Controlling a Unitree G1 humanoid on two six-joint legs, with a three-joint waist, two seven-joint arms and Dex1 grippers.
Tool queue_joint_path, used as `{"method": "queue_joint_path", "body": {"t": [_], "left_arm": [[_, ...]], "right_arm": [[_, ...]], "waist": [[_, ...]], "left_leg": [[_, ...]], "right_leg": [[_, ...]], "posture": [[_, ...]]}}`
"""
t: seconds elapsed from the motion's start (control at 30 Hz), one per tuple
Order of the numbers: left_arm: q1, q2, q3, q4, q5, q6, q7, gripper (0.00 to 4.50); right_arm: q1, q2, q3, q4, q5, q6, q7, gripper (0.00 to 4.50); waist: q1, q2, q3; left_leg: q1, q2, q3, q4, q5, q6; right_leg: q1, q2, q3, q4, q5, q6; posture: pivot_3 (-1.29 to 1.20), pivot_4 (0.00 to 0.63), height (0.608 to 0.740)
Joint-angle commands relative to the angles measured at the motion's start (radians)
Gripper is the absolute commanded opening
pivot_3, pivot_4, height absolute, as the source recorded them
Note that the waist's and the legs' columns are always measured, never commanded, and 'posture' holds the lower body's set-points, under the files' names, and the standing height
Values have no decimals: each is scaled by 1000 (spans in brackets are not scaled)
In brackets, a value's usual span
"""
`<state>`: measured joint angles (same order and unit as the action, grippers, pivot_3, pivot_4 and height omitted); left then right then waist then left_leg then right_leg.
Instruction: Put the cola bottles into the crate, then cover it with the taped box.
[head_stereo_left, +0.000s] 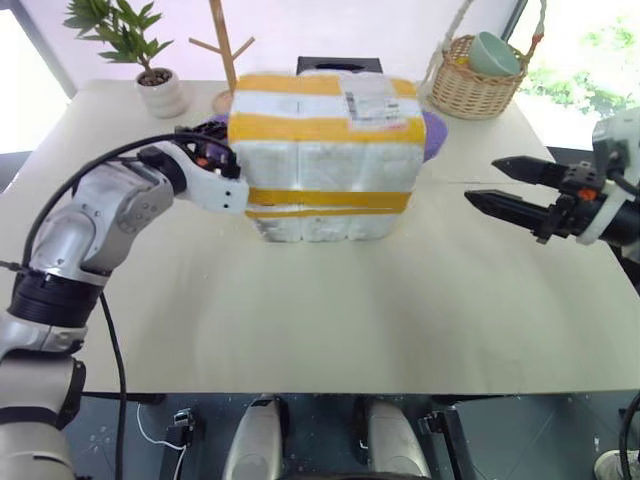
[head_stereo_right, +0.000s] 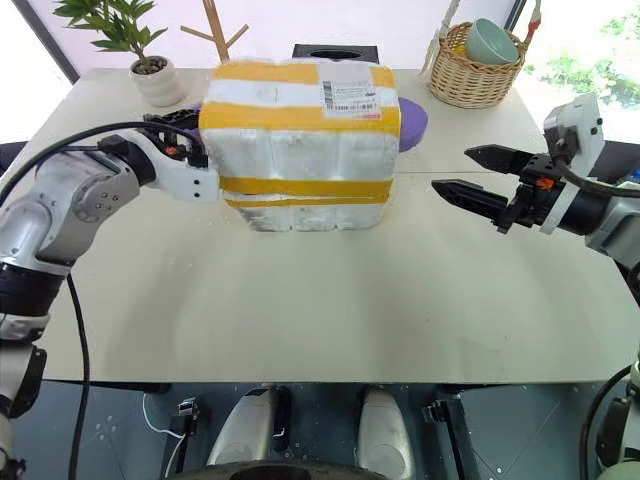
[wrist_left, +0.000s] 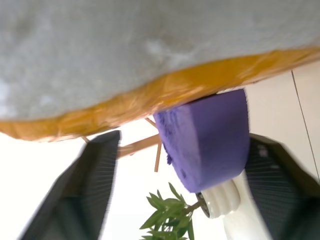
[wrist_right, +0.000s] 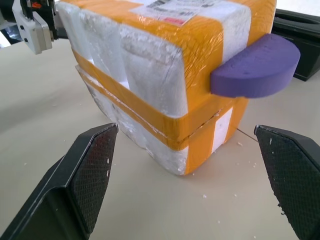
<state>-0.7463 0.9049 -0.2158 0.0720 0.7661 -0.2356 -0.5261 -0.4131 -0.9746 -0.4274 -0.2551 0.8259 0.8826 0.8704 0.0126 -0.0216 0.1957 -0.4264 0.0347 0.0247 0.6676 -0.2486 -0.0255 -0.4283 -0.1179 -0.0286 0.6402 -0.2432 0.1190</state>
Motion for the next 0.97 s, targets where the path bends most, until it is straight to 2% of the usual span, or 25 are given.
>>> {"method": "queue_joint_path", "body": {"t": [0.03, 0.07, 0.13, 0.2, 0.3, 0.37, 0.47, 0.53, 0.57, 0.67, 0.77, 0.97], "left_arm": [[18, 51, 79, -44, -46, -38, 33, 4422], [25, 61, 86, -48, -53, -51, 41, 4422], [74, 69, 134, -73, -153, -73, 17, 4422], [155, 83, 211, -115, -319, -69, -58, 4422], [297, 84, 359, -215, -698, 159, -306, 4422], [390, 119, 444, -275, -923, 255, -470, 4422], [506, 215, 541, -279, -1083, 435, -652, 4422], [528, 256, 583, -268, -1177, 549, -713, 4422], [489, 281, 609, -247, -1304, 721, -731, 4422], [412, 353, 656, -186, -1558, 1048, -828, 4422], [440, 403, 638, -176, -1566, 1072, -917, 4422], [391, 410, 595, -161, -1564, 1070, -920, 4422]], "right_arm": [[-22, -29, -24, -17, -1, -28, 7, 4500], [-22, -30, -22, -15, -2, -31, 8, 4500], [-17, -33, -21, -10, -8, -39, 11, 4500], [-12, -36, -21, -4, -17, -48, 17, 4500], [-2, -41, -19, 3, -30, -60, 32, 4500], [2, -42, -14, 12, -40, -74, 42, 4500], [-18, -41, 6, 42, -53, -90, 50, 4500], [-30, -40, 17, 55, -59, -96, 56, 4500], [-39, -41, 27, 65, -63, -101, 65, 4500], [-66, -46, 54, 91, -63, -104, 96, 4500], [-86, -53, 76, 104, -52, -96, 140, 4500], [-86, -66, 115, 95, -64, -97, 206, 4500]], "waist": [[-1, 0, 0], [-1, 0, 0], [-2, 0, 0], [-2, 0, 0], [-5, 0, 0], [-8, 0, 0], [-9, 0, 0], [-4, 1, 0], [-1, 1, 0], [-2, 1, 0], [-10, 3, 0], [-14, 4, 0]], "left_leg": [[0, 0, 0, 0, 0, 0], [0, 0, 0, 0, 0, 0], [0, 0, 0, 0, 0, 0], [0, 0, 0, 0, 0, 0], [0, 1, 0, -1, 0, 0], [0, 1, 0, -1, 0, 0], [1, 1, 0, 0, 0, 0], [1, 1, 0, -1, 0, 0], [1, 1, 0, -1, 0, 0], [1, 1, -1, 0, 0, 0], [1, 1, -1, -1, 0, 0], [2, 1, -1, -2, 0, 0]], "right_leg": [[0, 0, 0, 0, 0, 0], [0, 0, 0, 0, 0, 0], [0, 0, 0, 0, 0, 0], [0, 0, 0, 0, 0, 0], [0, 0, 0, 0, 0, 0], [0, 0, 0, -1, 0, 0], [0, 0, 0, -1, 0, 0], [1, 0, 0, -1, 0, 0], [1, 0, 0, -1, 0, 0], [2, 0, 0, -2, 0, 0], [2, 0, 0, -2, 0, 0], [2, 1, 0, -3, 0, 0]], "posture": [[0, 150, 736], [0, 150, 736], [0, 150, 736], [0, 150, 736], [0, 150, 736], [0, 150, 736], [0, 150, 736], [0, 150, 736], [0, 150, 736], [0, 150, 736], [0, 150, 736], [0, 150, 736]]}}
